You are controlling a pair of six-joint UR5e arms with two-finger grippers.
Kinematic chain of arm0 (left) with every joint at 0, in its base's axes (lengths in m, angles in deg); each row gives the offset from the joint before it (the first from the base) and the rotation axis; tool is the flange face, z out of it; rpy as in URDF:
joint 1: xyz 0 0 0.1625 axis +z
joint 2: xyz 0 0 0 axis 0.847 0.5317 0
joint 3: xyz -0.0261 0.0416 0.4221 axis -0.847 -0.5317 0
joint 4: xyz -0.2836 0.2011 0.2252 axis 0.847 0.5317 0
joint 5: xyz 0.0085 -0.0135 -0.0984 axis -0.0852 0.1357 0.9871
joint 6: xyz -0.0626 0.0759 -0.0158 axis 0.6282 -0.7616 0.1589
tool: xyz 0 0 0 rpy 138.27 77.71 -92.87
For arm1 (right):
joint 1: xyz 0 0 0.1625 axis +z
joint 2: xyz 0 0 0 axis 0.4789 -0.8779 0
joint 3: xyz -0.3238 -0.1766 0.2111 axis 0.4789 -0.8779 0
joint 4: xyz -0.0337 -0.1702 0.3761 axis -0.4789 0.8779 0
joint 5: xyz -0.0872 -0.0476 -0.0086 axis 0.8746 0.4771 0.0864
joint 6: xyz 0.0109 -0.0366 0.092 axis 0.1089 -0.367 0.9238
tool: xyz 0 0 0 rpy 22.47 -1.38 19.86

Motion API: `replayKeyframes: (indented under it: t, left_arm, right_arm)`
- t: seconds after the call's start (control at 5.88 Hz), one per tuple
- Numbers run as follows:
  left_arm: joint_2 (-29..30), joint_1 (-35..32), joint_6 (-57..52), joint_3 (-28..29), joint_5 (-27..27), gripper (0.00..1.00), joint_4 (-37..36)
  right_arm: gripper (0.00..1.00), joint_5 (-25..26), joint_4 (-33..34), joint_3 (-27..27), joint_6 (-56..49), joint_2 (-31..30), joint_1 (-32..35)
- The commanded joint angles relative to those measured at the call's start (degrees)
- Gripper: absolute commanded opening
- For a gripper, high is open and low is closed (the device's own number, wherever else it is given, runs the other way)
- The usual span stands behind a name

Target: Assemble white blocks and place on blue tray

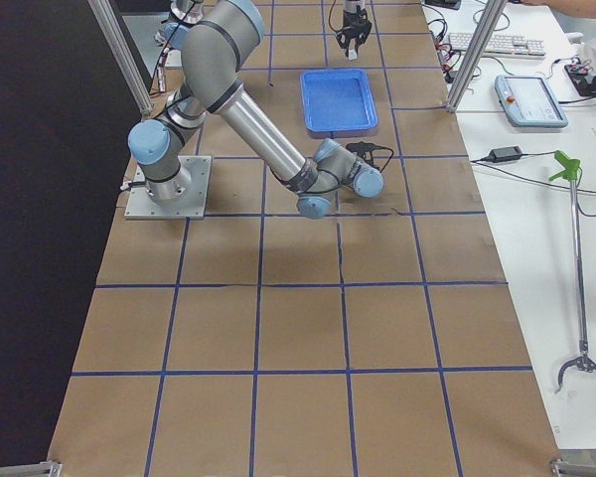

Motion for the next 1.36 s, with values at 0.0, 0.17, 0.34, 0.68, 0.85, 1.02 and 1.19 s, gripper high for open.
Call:
replayKeyframes:
  t: [0.0, 0.17, 0.34, 0.68, 0.85, 1.02, 1.19]
  left_arm:
    - [1.1, -8.2, -1.2, -0.4, 0.3, 0.11, 0.2]
    - [1.7, -11.4, -0.3, -0.5, -0.1, 0.11, 0.3]
    - [3.0, -13.3, 3.1, -0.5, -0.3, 0.11, -0.1]
    - [4.8, -13.3, 3.2, -0.5, -0.4, 0.12, -0.4]
    - [5.6, -13.4, 3.5, -0.7, -0.4, 0.14, -5.0]
    - [5.6, -13.7, 3.7, -1.3, -0.4, 0.20, -5.4]
    - [6.5, -13.7, 3.7, -1.7, 0.3, 0.93, -6.6]
  right_arm:
    - [0.85, 0.0, 0.1, -0.2, 0.0, 0.0, 0.0]
    - [0.63, 0.1, 0.1, -0.3, 0.0, -0.1, 0.0]
    - [0.48, 0.1, 0.2, -0.3, 0.0, -0.1, 0.0]
    - [0.34, 0.0, 0.6, -0.4, 0.0, -0.1, 0.0]
    - [0.30, 0.0, 0.7, -0.5, 0.1, -0.2, 0.0]
    - [0.30, -0.2, 0.7, -1.0, 0.7, -0.8, 0.1]
    - [0.30, 0.1, -0.2, -2.5, 3.4, -3.4, 0.4]
